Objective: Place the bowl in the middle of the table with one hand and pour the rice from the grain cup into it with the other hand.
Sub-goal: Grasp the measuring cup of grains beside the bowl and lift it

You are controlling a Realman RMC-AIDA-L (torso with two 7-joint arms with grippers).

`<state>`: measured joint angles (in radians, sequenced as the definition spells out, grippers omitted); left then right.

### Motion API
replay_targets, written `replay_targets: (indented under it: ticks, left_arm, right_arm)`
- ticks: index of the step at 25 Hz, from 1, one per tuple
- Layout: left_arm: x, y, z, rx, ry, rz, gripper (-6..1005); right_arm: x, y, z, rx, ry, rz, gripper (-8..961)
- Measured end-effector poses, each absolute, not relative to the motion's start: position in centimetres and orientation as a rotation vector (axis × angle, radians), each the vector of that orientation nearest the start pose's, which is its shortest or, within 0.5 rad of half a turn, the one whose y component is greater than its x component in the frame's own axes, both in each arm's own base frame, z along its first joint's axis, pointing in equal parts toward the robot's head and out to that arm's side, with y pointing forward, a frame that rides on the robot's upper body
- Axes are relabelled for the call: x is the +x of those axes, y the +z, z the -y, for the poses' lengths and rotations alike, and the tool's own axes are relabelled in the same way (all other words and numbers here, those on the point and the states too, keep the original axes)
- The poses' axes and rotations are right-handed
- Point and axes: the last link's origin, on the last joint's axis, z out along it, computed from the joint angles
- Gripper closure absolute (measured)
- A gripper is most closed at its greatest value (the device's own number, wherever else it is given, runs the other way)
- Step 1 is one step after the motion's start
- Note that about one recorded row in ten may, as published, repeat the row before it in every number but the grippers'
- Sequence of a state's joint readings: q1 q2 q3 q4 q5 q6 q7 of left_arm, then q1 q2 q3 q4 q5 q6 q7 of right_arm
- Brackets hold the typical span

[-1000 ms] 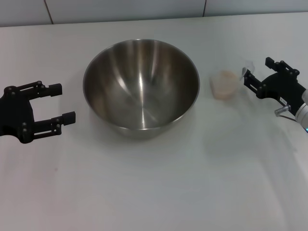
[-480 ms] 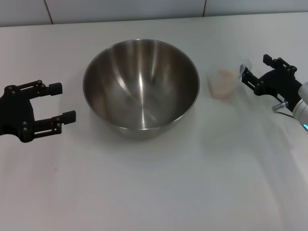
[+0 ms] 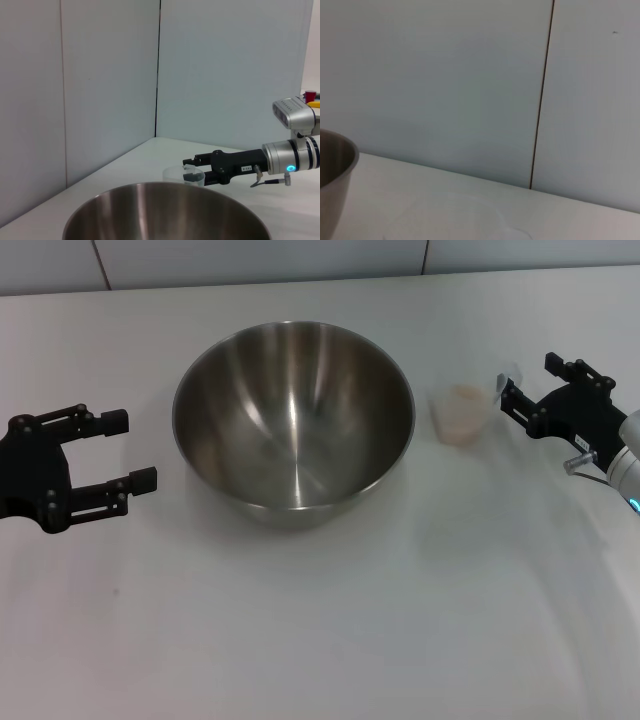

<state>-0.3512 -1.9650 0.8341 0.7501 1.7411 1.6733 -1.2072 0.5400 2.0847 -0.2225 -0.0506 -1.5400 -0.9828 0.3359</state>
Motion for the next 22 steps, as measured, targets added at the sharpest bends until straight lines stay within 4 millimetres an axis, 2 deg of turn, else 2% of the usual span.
replay_targets:
  ticks: [13, 18, 20, 22]
  left_arm:
    - [-28.78, 5.56, -29.79, -2.679, -0.738, 0.321, 246]
    - [-28.75, 5.58, -29.83, -2.679, -0.738, 0.319, 246]
    - [-28.76, 5.59, -29.92, -2.676, -0.733, 0.319, 246]
    - [-28.76, 5.59, -29.92, -2.676, -0.733, 0.319, 246]
  right_arm:
    - [34.26, -3.54, -34.4, -1.922, 0.451, -0.546, 265]
    - [34.32, -3.57, -34.29, -1.925, 0.436, -0.524, 353]
    - [34.33, -3.6, -34.26, -1.926, 0.432, -0.52, 577]
    - [34.32, -3.6, -34.25, -1.926, 0.432, -0.519, 644]
